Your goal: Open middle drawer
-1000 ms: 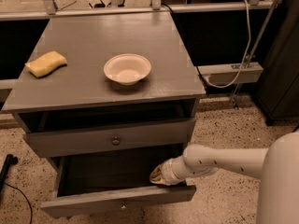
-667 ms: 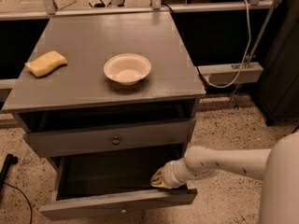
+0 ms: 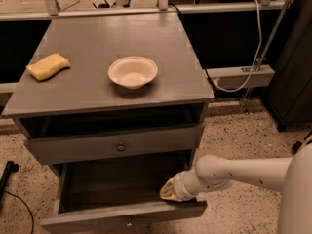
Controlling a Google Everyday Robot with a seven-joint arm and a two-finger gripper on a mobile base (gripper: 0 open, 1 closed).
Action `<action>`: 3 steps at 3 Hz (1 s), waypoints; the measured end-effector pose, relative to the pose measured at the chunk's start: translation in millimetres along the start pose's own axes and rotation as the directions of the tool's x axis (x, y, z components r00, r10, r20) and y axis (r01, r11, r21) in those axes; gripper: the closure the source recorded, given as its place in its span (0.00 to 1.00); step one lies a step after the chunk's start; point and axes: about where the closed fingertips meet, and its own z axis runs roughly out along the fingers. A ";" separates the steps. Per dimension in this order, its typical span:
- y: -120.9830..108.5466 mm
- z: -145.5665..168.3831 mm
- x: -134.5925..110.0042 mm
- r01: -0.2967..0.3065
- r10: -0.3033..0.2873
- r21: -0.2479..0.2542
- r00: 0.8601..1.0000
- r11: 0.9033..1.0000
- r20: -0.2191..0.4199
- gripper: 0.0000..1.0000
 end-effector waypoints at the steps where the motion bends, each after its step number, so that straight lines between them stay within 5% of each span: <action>1: 11.2 -8.9 2.8 -0.032 0.032 0.011 0.999 0.999 0.003 1.00; 3: 30.7 -22.9 5.7 -0.077 0.077 0.027 0.997 0.997 -0.002 1.00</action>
Offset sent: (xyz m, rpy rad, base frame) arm -0.0377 -0.0252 0.0162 0.0040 0.0227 -0.1008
